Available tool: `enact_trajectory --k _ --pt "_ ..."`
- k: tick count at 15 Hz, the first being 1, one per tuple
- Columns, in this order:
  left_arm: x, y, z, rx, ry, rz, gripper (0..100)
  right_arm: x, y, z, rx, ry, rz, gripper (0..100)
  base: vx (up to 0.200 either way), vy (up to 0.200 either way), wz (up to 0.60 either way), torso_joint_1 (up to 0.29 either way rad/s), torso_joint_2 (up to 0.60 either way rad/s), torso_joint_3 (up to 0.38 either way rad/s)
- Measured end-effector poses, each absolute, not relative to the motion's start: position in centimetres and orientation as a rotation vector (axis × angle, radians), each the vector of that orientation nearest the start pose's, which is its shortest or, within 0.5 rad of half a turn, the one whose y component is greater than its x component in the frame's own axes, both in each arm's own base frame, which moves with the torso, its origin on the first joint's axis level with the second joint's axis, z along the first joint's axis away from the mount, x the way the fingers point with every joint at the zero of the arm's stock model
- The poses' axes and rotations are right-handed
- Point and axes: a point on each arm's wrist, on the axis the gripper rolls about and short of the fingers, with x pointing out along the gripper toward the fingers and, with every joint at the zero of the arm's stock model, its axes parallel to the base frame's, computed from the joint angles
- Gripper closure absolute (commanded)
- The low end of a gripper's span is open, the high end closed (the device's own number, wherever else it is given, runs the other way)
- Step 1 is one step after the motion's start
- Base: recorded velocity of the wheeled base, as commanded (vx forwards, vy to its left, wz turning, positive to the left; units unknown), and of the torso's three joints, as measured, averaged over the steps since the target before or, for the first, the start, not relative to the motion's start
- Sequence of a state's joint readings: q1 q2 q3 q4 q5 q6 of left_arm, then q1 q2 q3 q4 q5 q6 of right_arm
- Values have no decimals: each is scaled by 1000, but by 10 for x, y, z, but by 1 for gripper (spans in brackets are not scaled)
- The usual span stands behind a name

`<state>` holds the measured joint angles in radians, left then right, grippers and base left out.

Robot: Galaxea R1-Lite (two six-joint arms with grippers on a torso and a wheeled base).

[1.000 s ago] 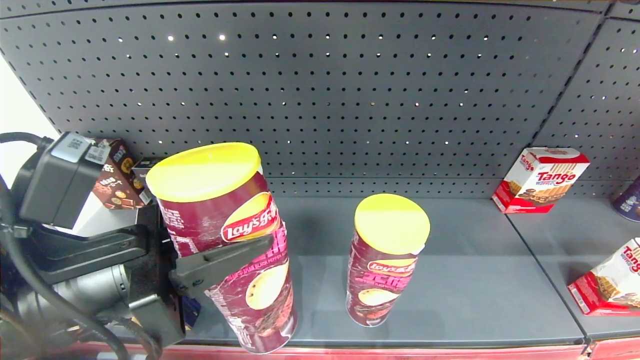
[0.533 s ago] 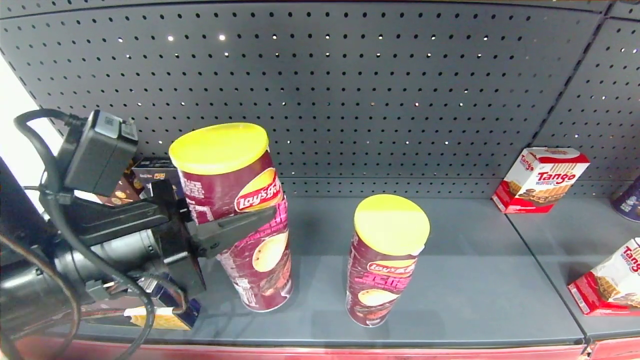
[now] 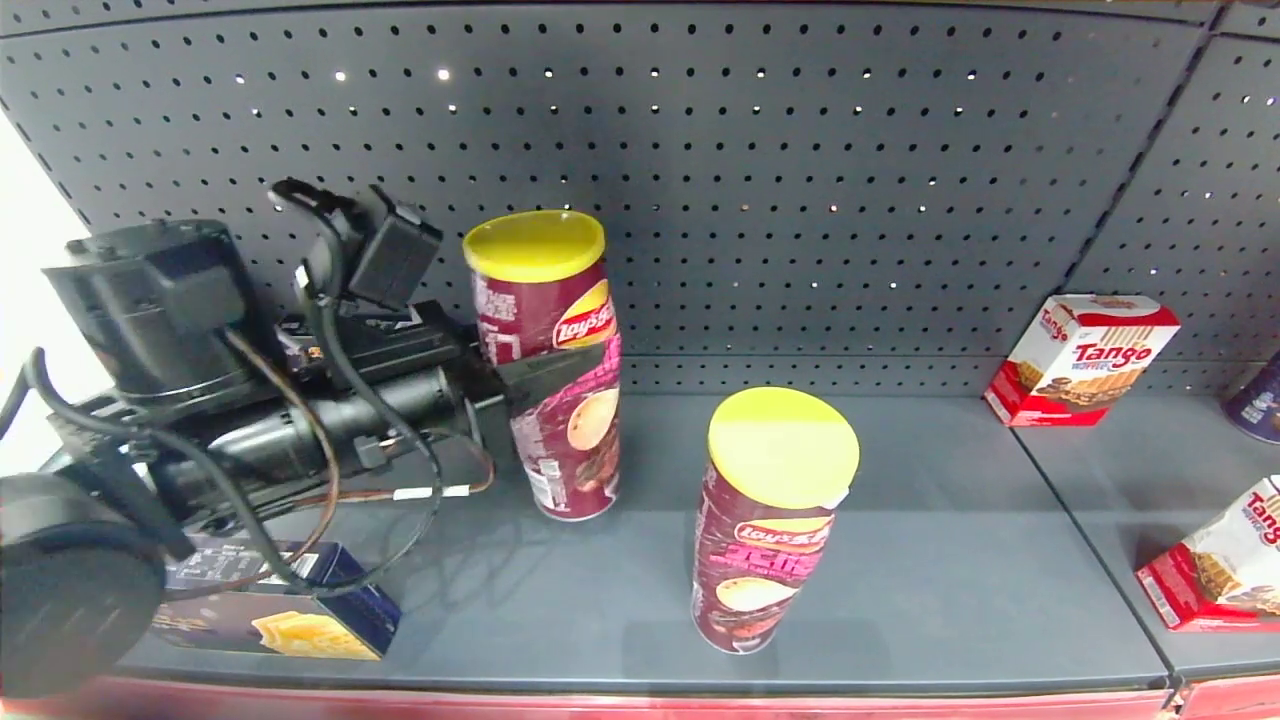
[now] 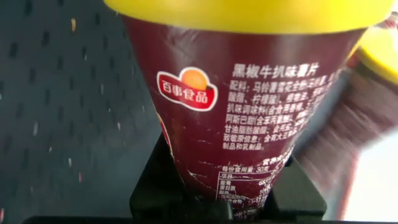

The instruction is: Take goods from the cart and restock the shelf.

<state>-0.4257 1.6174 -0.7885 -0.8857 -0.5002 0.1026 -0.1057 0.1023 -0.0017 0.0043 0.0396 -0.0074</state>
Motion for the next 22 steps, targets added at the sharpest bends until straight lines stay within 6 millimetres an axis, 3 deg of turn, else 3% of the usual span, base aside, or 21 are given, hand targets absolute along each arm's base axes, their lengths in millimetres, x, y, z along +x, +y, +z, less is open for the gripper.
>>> enact_trajectory --k 5,10,20,21,22 --pt "317 -161 219 101 -121 -994 100 -15 2 77 0 106 -66 0 0 0 0 0 0 0" --pt "356 -181 209 102 -92 -1009 100 -15 2 77 0 106 -66 0 0 0 0 0 0 0" --pt "384 -210 187 106 -100 -1041 100 -15 2 77 0 106 -66 0 0 0 0 0 0 0" --pt "385 -210 186 106 -98 -1042 0 -15 2 77 0 106 -66 0 0 0 0 0 0 0" --pt "385 -211 185 105 -92 -1042 0 -15 2 77 1 106 -66 0 0 0 0 0 0 0"
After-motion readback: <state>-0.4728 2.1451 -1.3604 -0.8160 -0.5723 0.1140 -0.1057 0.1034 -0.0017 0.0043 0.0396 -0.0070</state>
